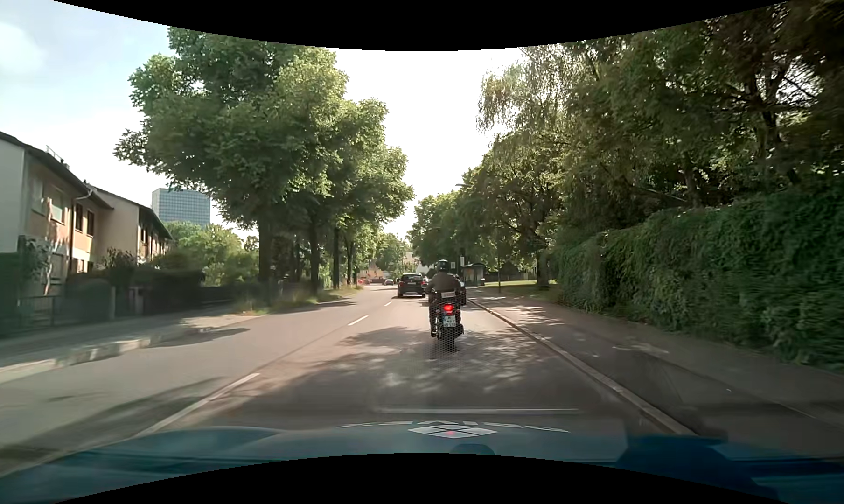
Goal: Follow the waypoints while adhering to traffic rules and regulations
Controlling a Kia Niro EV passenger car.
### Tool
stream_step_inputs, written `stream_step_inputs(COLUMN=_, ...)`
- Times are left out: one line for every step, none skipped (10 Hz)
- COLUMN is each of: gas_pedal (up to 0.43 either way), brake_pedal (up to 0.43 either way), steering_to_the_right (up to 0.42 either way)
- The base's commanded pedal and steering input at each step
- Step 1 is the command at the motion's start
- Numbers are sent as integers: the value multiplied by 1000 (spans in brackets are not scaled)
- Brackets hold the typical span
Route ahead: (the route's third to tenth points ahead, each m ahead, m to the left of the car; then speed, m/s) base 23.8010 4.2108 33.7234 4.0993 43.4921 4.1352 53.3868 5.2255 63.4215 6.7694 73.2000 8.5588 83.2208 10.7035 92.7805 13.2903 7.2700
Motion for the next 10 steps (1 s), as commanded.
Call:
stream_step_inputs(gas_pedal=0, brake_pedal=207, steering_to_the_right=-5)
stream_step_inputs(gas_pedal=0, brake_pedal=207, steering_to_the_right=-5)
stream_step_inputs(gas_pedal=0, brake_pedal=207, steering_to_the_right=-5)
stream_step_inputs(gas_pedal=0, brake_pedal=207, steering_to_the_right=-5)
stream_step_inputs(gas_pedal=0, brake_pedal=207, steering_to_the_right=-5)
stream_step_inputs(gas_pedal=0, brake_pedal=207, steering_to_the_right=-5)
stream_step_inputs(gas_pedal=0, brake_pedal=207, steering_to_the_right=-5)
stream_step_inputs(gas_pedal=0, brake_pedal=213, steering_to_the_right=-5)
stream_step_inputs(gas_pedal=0, brake_pedal=213, steering_to_the_right=-6)
stream_step_inputs(gas_pedal=0, brake_pedal=213, steering_to_the_right=-8)
